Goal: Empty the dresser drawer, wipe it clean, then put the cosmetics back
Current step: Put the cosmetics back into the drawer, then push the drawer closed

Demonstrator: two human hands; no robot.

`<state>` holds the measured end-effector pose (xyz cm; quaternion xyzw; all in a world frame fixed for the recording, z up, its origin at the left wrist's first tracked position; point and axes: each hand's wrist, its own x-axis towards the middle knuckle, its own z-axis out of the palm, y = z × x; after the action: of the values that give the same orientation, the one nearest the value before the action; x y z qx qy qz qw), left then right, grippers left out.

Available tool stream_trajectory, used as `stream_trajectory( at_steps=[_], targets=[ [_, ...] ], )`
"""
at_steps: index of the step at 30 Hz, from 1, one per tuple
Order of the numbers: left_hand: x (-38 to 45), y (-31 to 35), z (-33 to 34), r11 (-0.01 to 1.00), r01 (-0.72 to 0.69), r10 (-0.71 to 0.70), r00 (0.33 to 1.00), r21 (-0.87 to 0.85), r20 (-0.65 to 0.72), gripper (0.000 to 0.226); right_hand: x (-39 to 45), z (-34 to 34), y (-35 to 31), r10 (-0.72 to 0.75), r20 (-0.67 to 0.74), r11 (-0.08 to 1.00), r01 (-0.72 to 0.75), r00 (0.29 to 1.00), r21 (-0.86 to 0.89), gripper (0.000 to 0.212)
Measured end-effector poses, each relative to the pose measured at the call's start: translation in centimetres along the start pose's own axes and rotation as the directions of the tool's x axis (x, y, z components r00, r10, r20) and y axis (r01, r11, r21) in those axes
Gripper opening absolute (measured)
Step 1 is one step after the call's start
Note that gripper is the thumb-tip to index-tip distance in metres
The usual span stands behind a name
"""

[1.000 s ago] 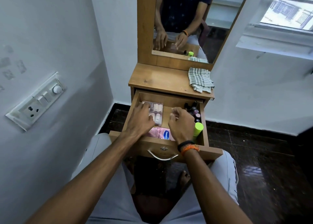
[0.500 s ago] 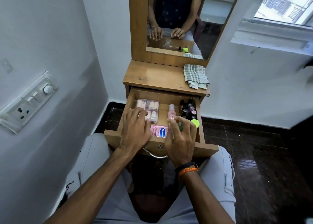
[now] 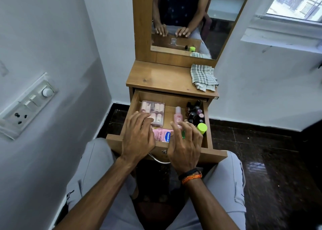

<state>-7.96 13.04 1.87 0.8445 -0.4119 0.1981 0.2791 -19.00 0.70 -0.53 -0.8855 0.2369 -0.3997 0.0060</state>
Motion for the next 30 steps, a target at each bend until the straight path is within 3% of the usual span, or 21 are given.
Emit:
stream_trajectory(
  at_steps=[9, 20, 24, 30],
  targets=[
    [2.1, -0.1, 1.1, 0.999, 0.035, -0.035, 0.999, 0.0, -0.023, 0.041, 2.0, 1.6, 1.1, -0.014, 0.047, 1.0, 0.014, 0.999, 0.015, 0.045],
    [7.1, -1.6, 3.9, 0.995, -0.038, 0.034, 0.999, 0.094, 0.04, 0.049, 6.4, 5.3, 3.3, -0.043, 0.089, 0.999, 0.042, 0.995, 0.012, 0.043],
    [8.7, -2.4, 5.1, 0.989, -0.09, 0.085, 0.995, 0.114, 0.05, 0.055, 7.9, 6.1, 3.8, -0.071, 0.098, 0.997, 0.068, 0.993, 0.034, 0.046],
    [10.5, -4.4, 5.9, 0.956, -0.29, 0.286, 0.955, 0.051, 0.082, 0.084, 9.5, 6.5, 5.3, -0.246, 0.141, 0.964, 0.228, 0.959, 0.135, 0.073]
  ],
)
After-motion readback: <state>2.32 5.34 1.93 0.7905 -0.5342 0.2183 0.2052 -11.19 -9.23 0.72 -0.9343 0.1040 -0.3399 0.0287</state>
